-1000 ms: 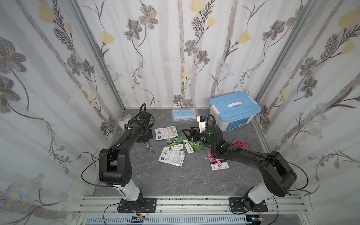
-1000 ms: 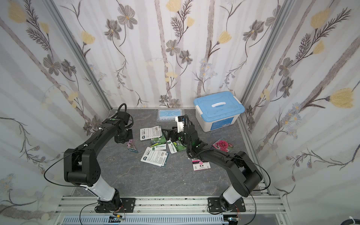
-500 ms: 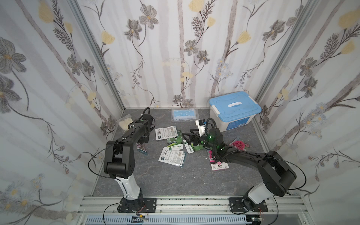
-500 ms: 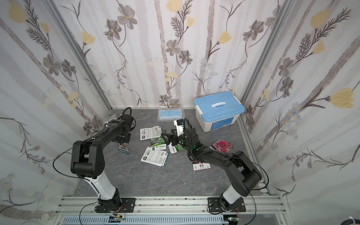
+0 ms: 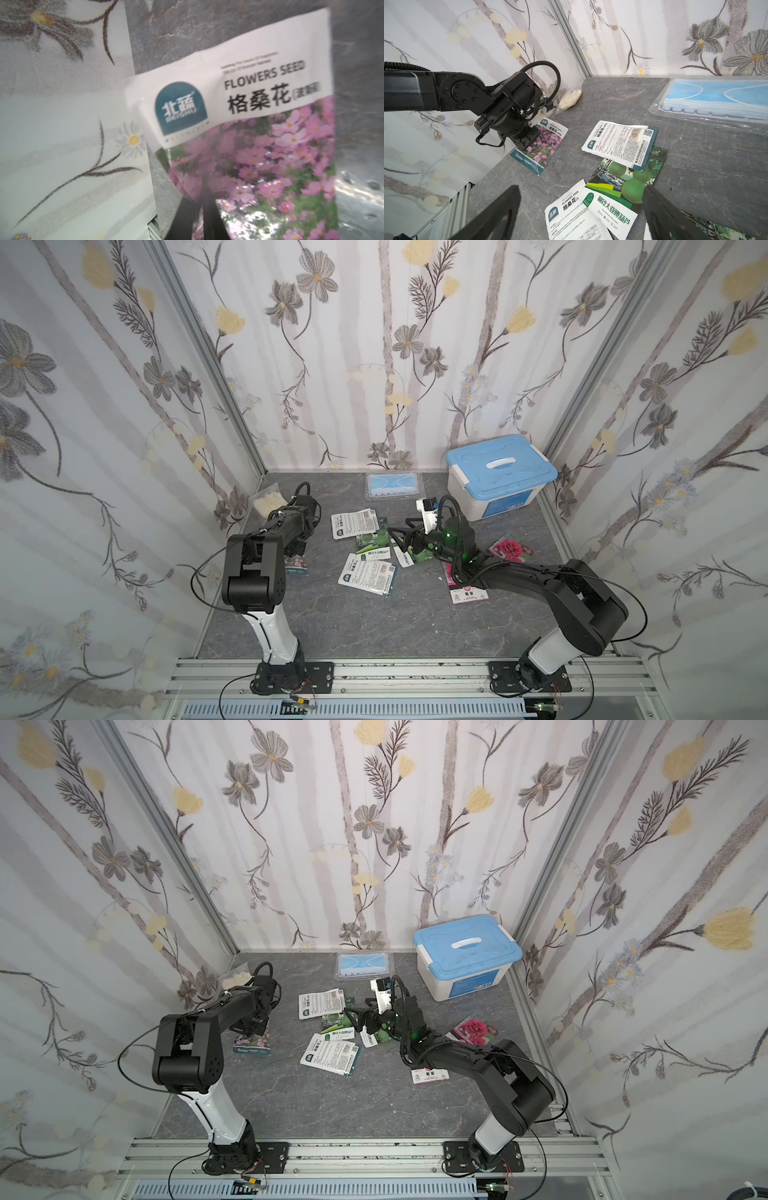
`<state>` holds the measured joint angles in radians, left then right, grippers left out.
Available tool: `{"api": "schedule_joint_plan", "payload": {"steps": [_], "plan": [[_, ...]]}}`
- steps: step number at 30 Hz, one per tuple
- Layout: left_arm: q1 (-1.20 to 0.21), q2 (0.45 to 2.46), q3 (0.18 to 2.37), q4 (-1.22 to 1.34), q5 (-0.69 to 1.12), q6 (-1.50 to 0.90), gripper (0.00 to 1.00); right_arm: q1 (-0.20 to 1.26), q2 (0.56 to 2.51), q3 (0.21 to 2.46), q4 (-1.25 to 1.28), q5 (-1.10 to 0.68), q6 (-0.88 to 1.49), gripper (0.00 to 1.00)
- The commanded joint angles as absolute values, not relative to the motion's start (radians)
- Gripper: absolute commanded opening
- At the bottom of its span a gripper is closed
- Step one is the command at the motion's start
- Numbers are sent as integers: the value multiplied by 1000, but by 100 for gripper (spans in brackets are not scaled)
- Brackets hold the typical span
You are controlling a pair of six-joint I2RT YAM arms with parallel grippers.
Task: Arrange the seed packets in a row
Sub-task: Place the seed packet at the center of the board, then adjust the seed packet at the center of the board.
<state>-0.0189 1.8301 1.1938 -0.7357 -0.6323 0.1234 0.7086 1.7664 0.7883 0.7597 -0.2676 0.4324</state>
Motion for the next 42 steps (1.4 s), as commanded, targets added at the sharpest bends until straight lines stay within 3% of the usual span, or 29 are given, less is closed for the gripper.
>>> {"api": "schedule_joint_plan", "payload": {"steps": [1,2,3,9,15,21,28,42], "plan": [[8,1804,1195,-715,-709,98,66,710,1774,793,809,-281,419,93],[15,1791,1199,-712,-731,91,86,710,1775,793,811,-281,421,93],[19,1778,1201,-708,-749,88,99,709,1778,795,811,-284,422,94],[13,1759,1342,-806,-727,19,100,708,1786,808,805,-287,430,94],[-103,1741,1438,-914,-477,-162,100,675,1780,826,761,-308,463,94],[-190,1684,1318,-857,-217,-330,100,646,1763,825,716,-308,469,93],[-192,1563,1069,-580,106,-447,100,644,1779,831,725,-329,481,93],[-125,1645,973,-451,193,-453,100,644,1809,841,721,-345,476,93]]}}
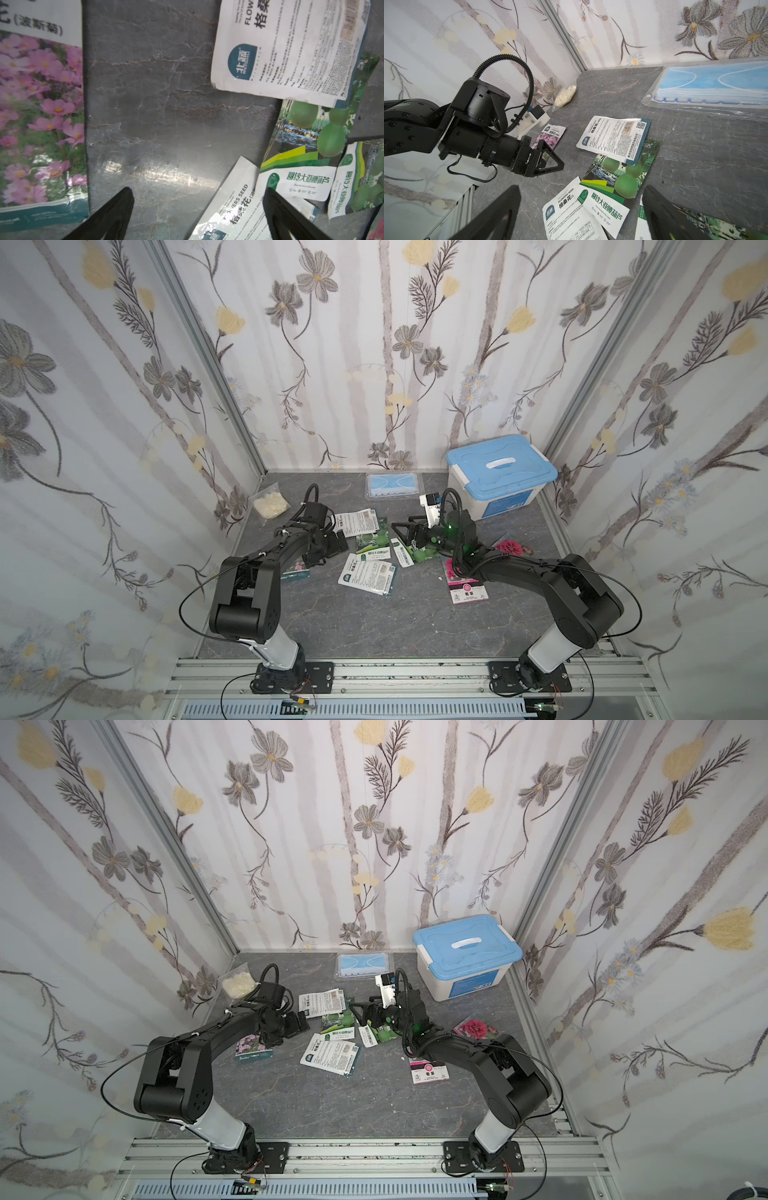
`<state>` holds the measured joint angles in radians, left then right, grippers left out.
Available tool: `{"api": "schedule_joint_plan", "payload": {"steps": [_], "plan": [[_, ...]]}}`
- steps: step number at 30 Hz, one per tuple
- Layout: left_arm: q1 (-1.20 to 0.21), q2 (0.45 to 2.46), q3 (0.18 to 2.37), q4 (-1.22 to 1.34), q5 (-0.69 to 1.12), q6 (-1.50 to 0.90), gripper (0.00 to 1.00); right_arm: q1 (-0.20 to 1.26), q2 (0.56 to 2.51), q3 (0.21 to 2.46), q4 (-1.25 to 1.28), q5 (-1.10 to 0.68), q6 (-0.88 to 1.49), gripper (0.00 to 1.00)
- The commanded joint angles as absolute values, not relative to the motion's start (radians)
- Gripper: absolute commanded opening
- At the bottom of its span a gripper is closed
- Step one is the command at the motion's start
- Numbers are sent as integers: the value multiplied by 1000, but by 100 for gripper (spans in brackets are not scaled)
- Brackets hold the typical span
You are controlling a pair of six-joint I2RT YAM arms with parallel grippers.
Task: Arrange the seed packets in a row
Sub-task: Adjust the seed packet at the center of the board.
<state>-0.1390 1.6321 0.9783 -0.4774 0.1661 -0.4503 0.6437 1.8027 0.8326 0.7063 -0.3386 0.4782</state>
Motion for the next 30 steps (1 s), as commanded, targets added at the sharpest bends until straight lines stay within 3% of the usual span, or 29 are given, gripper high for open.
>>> {"api": "schedule_joint_plan", "payload": {"steps": [1,15,30], "plan": [[-119,1653,969,-455,192,-452,100,644,1810,842,723,-345,475,93],[-64,1742,1027,-611,67,-418,97,645,1821,838,731,-342,466,93],[-6,1656,1029,-669,42,-426,96,646,1832,832,747,-351,471,93]]}}
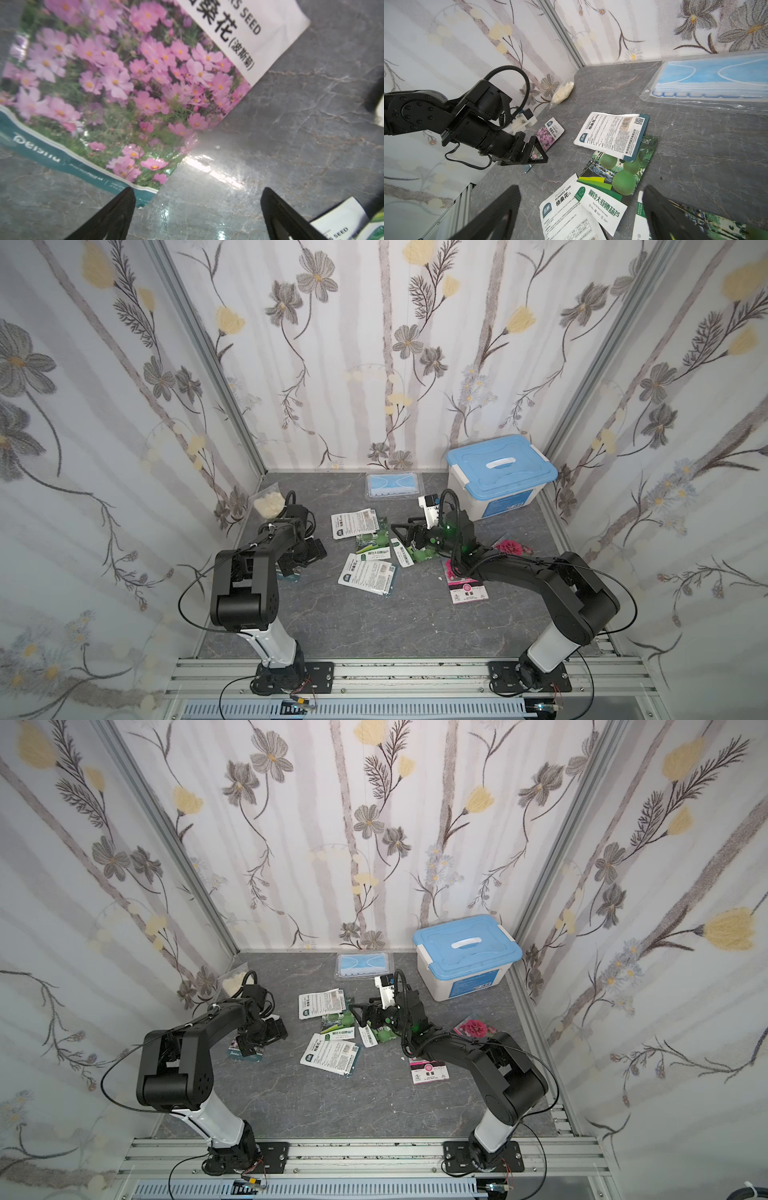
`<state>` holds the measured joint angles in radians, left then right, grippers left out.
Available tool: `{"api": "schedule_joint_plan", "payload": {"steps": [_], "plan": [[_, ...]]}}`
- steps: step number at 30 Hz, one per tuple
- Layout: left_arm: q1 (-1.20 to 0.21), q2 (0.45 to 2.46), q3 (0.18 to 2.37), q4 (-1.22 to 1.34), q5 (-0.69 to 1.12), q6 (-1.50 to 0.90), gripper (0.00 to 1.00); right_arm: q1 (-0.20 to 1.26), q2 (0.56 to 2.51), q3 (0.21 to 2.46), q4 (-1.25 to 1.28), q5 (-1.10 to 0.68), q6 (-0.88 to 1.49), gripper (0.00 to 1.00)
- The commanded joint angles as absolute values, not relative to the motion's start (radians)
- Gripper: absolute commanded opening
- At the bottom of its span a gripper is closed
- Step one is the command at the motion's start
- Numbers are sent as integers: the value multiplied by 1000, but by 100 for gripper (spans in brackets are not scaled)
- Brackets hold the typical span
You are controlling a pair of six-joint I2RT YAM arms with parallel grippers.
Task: Arrange the seed packets in a row
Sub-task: Adjust the seed packet at the center of the board.
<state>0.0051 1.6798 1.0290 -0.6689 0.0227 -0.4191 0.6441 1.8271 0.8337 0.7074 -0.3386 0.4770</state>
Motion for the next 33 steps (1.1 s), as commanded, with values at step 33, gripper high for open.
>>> {"api": "schedule_joint_plan", "payload": {"steps": [33], "plan": [[69,1644,1020,-592,-11,-909,100,646,1874,869,704,-329,475,93]]}}
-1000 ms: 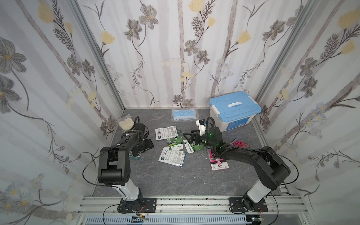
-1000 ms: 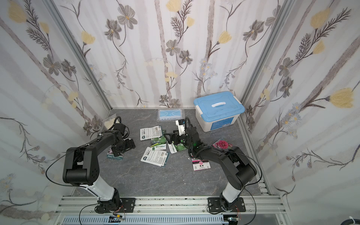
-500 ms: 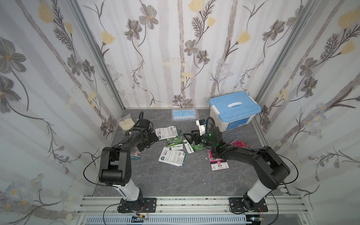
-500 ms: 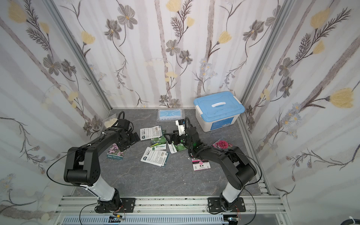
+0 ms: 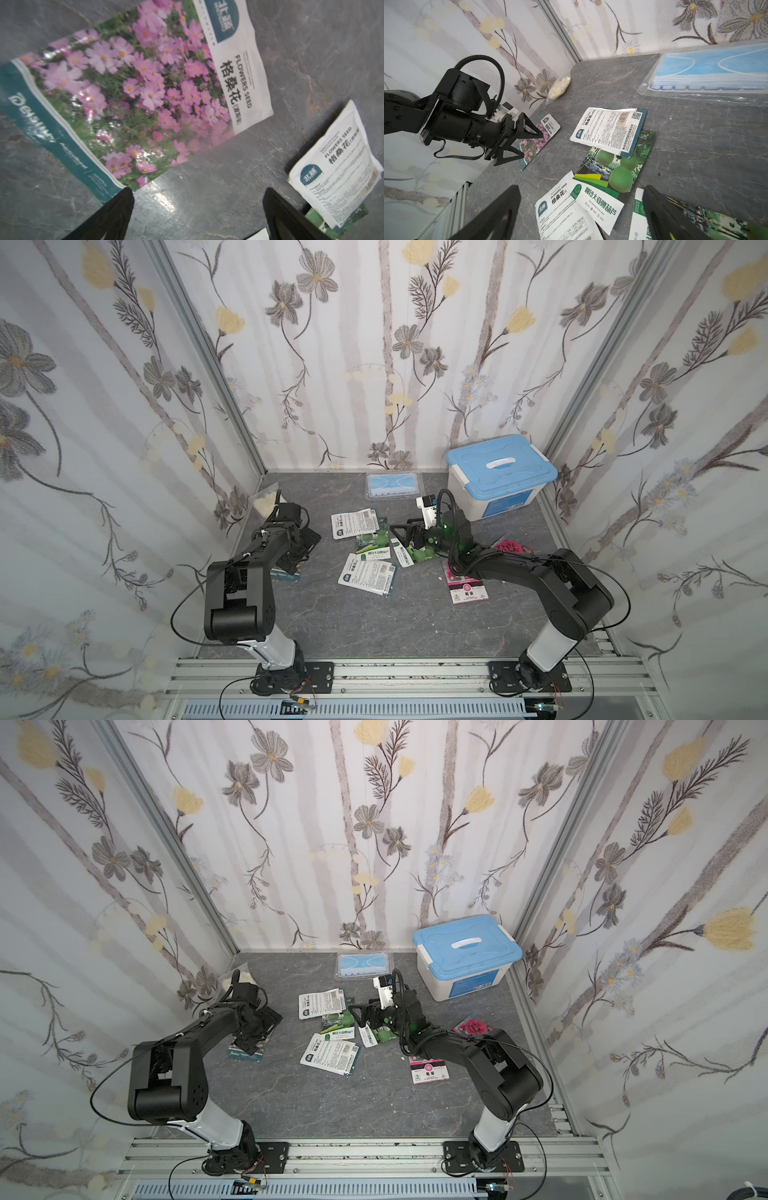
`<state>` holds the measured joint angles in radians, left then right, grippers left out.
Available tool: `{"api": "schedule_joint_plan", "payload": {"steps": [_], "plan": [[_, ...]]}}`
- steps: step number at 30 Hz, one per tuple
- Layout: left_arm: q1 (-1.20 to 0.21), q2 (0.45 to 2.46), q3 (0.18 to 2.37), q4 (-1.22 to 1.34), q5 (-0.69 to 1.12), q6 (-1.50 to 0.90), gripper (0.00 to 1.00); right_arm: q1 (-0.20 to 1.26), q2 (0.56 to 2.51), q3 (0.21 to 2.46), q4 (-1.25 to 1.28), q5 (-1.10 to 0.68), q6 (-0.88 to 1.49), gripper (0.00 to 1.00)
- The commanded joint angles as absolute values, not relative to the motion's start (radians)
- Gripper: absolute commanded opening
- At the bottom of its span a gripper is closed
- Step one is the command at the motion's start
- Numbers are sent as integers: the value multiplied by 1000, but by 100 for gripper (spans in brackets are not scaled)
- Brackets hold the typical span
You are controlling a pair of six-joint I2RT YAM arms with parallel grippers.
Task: Arrange the seed packets in a row
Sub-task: Adjust the seed packet at the center of the board.
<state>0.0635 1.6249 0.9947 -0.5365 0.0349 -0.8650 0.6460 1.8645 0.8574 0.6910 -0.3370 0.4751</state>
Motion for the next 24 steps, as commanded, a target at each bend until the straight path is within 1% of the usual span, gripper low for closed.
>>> {"api": "schedule_joint_plan", "payload": {"steps": [1,15,24], "plan": [[69,1658,1036,-607,-20,-911,100,646,1877,871,706,-330,477,93],[80,1795,1134,-645,-67,-951,100,646,1898,881,697,-331,482,93],[147,1815,1125,-653,-44,-948,100,646,1892,884,695,-340,494,93]]}}
